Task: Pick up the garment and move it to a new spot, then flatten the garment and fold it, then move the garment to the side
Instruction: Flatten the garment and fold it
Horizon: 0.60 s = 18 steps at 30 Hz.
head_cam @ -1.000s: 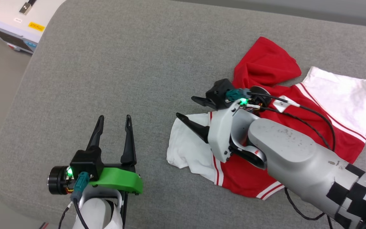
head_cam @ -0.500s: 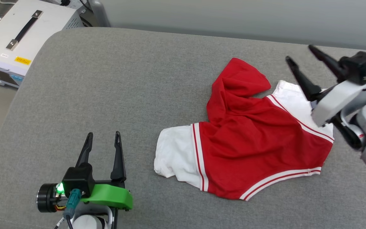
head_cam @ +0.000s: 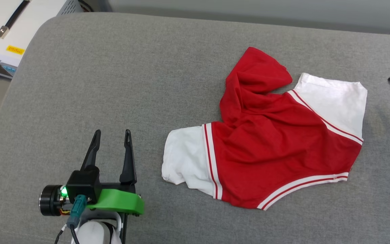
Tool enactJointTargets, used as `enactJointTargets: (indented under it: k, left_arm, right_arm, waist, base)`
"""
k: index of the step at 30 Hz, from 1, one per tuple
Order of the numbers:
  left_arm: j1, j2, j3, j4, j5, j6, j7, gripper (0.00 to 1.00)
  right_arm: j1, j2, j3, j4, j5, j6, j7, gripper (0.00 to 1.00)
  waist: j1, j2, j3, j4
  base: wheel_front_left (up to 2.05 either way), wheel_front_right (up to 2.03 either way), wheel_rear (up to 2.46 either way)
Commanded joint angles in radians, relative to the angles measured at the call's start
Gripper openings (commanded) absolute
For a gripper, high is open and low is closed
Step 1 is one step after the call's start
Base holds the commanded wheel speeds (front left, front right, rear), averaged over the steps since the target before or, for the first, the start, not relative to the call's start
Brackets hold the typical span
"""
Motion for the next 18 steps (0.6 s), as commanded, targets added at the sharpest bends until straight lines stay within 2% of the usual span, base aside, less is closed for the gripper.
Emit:
enactJointTargets:
  k: [1, 5, 8, 14, 18]
  left_arm:
    - [-0.021, -0.002, -0.004, -0.003, -0.004, 0.003, -0.006, 1.0]
    - [-0.05, -0.002, -0.02, -0.007, -0.015, 0.009, -0.006, 1.0]
    - [-0.074, -0.002, -0.031, -0.007, -0.023, 0.013, -0.006, 1.0]
    - [-0.114, -0.002, -0.053, -0.006, -0.037, 0.023, -0.006, 1.0]
    - [-0.126, -0.002, -0.059, -0.001, -0.041, 0.028, -0.006, 1.0]
  right_arm:
    - [0.018, -0.003, 0.01, -0.004, 0.021, -0.001, 0.042, 1.0]
    - [0.001, 0.021, -0.023, 0.028, 0.123, -0.001, 0.18, 1.0]
    - [-0.033, 0.036, -0.019, 0.051, 0.1, -0.001, 0.217, 1.0]
    - [-0.107, 0.098, -0.035, 0.166, 0.032, -0.001, 0.21, 1.0]
    - [-0.108, 0.125, 0.009, 0.241, -0.02, -0.001, 0.23, 1.0]
  waist:
    - [0.0, 0.0, 0.03, 0.013]
    - [0.0, 0.0, 0.078, 0.028]
    - [0.0, 0.0, 0.114, 0.041]
    - [0.0, 0.0, 0.175, 0.068]
    - [0.0, 0.0, 0.193, 0.079]
  base:
    - [0.0, 0.0, 0.0]
    - [0.0, 0.0, 0.0]
    - [0.0, 0.0, 0.0]
    - [0.0, 0.0, 0.0]
    - [0.0, 0.0, 0.0]
